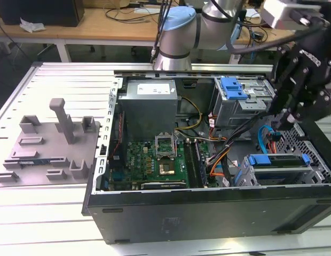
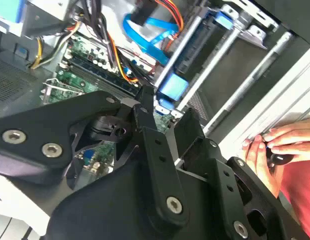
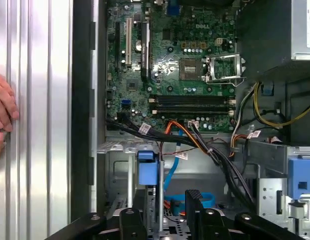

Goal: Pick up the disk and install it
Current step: 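Insert the first disk wire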

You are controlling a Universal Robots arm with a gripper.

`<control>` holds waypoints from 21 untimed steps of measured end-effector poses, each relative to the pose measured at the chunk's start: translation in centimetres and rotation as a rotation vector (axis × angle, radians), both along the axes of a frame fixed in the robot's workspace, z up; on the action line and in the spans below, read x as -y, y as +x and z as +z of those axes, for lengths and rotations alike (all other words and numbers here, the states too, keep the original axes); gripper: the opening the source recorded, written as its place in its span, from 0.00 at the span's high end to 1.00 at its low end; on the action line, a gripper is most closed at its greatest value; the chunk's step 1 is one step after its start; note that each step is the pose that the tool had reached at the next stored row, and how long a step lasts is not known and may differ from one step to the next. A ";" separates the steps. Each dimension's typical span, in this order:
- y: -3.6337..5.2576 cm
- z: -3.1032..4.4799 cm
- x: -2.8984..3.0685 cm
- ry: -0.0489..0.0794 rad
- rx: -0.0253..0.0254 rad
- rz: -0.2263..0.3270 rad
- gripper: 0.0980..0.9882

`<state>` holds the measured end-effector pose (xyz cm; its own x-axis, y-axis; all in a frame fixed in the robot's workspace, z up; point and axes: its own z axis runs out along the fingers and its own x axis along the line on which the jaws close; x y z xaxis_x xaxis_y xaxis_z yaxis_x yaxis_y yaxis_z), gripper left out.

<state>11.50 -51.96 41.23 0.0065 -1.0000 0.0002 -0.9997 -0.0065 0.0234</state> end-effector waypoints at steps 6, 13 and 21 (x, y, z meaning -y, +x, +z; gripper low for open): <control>0.00 -0.01 -4.76 -0.090 0.0000 0.000 0.77; 0.14 -0.03 -6.49 -0.129 0.0002 0.003 0.85; 1.95 -0.27 -6.65 -0.134 -0.0003 0.034 0.85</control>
